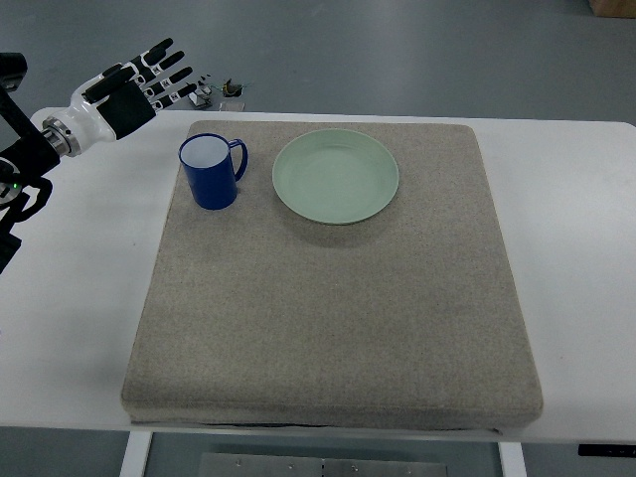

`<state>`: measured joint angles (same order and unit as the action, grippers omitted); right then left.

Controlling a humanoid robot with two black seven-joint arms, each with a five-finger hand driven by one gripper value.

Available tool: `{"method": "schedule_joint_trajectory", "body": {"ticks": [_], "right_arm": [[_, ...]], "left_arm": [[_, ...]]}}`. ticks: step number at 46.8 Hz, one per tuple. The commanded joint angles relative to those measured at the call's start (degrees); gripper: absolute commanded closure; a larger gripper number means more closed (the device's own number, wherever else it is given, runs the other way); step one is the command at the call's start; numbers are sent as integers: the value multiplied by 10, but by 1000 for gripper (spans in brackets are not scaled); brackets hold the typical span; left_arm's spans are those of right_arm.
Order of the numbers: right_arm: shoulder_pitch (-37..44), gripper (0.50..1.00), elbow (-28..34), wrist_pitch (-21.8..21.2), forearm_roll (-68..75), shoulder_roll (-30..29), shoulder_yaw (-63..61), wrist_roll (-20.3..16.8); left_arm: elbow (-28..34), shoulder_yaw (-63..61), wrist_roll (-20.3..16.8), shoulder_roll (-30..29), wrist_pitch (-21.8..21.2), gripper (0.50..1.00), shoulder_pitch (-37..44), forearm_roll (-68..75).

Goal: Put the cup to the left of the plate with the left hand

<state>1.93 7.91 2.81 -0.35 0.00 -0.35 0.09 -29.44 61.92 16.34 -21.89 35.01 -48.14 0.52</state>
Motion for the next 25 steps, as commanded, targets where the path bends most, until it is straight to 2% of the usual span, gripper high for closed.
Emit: {"method": "schedule_joint_trajectory", "body": {"ticks": [1, 25], "right_arm": [[0, 566, 0, 0, 0, 0, 0, 0], [-1, 566, 6, -3, -4, 0, 1, 1]], "left_arm": [[1, 0, -1, 0, 0, 500, -1, -1], [2, 0, -1, 1, 0, 500, 0, 0]]}}
